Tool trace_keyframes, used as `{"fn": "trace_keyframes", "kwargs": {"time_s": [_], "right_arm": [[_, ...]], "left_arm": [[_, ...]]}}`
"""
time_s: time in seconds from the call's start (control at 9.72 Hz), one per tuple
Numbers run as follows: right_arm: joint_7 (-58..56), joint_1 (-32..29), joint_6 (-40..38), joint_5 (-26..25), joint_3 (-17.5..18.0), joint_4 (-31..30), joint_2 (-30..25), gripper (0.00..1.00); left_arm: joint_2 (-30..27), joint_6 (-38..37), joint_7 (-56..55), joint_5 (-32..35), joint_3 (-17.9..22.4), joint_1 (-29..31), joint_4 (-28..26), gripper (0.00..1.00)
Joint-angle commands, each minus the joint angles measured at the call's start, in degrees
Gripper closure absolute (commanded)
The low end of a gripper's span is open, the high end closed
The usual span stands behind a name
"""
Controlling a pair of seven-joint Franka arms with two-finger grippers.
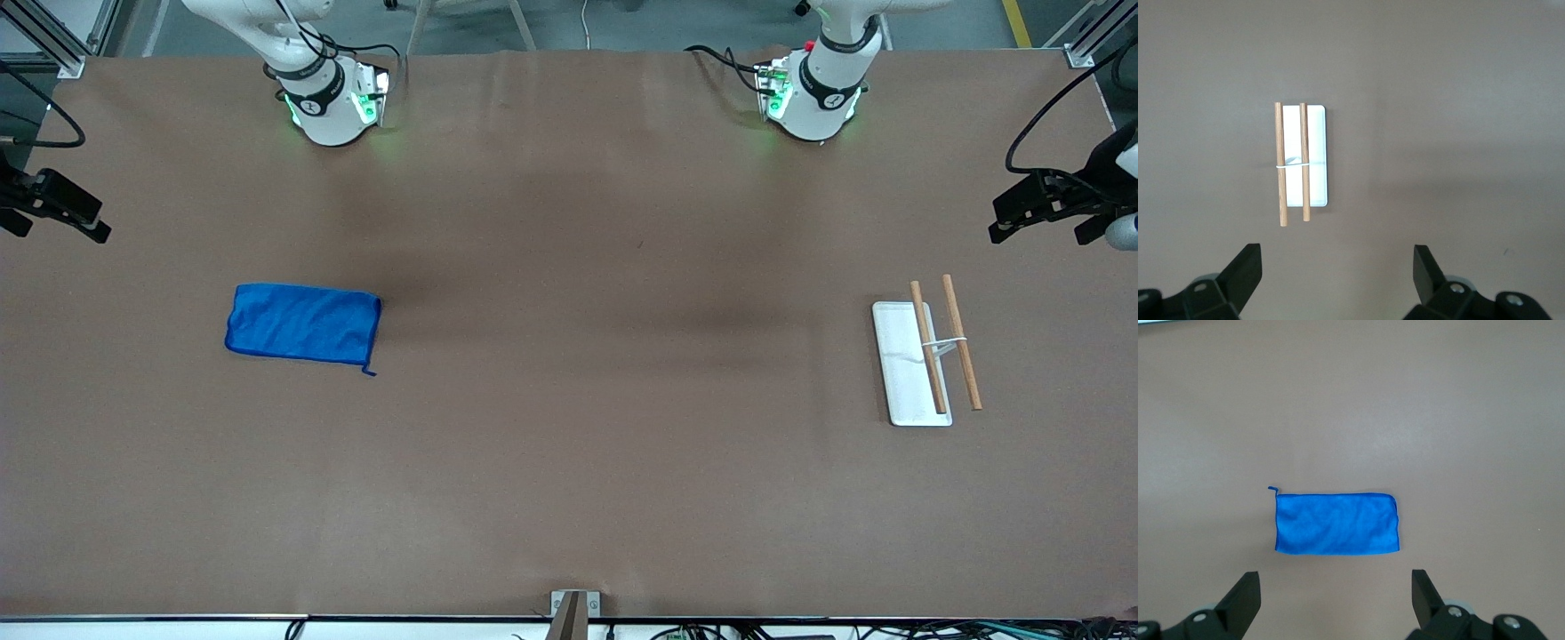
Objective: Right arm passes towel to left arm to hang
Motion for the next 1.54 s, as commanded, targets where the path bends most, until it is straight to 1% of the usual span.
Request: {"fn": "trace_keyframes", "kwargs": {"time_s": [0.0,0.21,0.41,0.51,0.62,0.82,0.93,1.03,1.13,1.23,1.44], "right_arm": [[-0.6,-1.1,1.0,-0.5,1.0,-6.2,-0.3,0.0],[-0.7,-1.1,8.4,-0.5,1.0,-14.3,1.0,0.0],[-0.7,-1.1,19.5,-0.5,1.0,-24.4,3.0,0.0],[-1.6,-1.1,26.3,-0.5,1.0,-29.4,4.9,0.0],[-3.2,-1.1,31.3,-0.6,1.0,-31.9,7.9,0.0],[-6.0,-1.4,37.2,-0.6,1.0,-32.8,14.9,0.0],[-6.2,-1.4,42.8,-0.6,1.0,-34.0,18.5,0.0],[-6.2,-1.4,49.6,-0.6,1.0,-36.4,20.6,0.0],[-6.2,-1.3,52.9,-0.6,1.0,-37.8,21.4,0.0],[-6.4,-1.4,55.3,-0.6,1.0,-37.9,24.3,0.0],[-7.2,-1.4,56.5,-0.6,1.0,-38.1,25.4,0.0]], "left_arm": [[0.9,-0.2,-0.3,-0.3,0.1,0.0,-1.1,0.0],[1.0,-0.1,-0.3,-0.2,0.1,-0.1,-1.2,0.0],[1.3,0.0,-0.3,-0.1,0.1,-0.1,-1.1,0.0],[1.4,0.0,-0.3,-0.1,0.1,-0.1,-1.0,0.0],[1.4,0.2,-0.3,-0.1,0.1,-0.1,-1.1,0.0],[1.4,0.2,-0.3,-0.1,0.1,-0.2,-1.1,0.0],[1.5,0.2,-0.3,0.0,0.1,-0.2,-1.1,0.0],[1.5,0.3,-0.3,0.0,0.1,-0.2,-1.1,0.0],[1.7,0.3,-0.3,0.0,0.1,-0.2,-1.1,0.0],[1.8,0.3,-0.3,0.0,0.1,-0.2,-1.1,0.0],[1.8,0.3,-0.3,0.0,0.1,-0.2,-1.1,0.0]]}}
